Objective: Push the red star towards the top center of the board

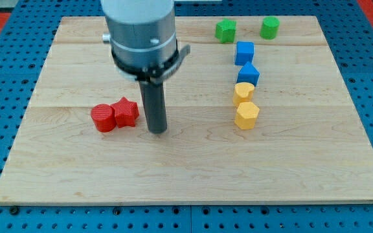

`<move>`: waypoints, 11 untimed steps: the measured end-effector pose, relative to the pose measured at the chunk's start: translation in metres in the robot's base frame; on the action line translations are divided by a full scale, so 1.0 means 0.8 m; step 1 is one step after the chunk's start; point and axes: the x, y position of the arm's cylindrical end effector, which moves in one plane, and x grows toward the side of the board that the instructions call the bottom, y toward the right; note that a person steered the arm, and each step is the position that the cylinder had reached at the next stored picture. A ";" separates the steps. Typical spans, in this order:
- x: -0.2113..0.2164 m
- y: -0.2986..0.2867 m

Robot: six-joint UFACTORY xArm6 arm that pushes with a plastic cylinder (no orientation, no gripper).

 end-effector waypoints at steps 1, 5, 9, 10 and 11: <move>0.038 -0.010; -0.050 -0.147; -0.222 -0.198; -0.257 -0.177; -0.265 -0.118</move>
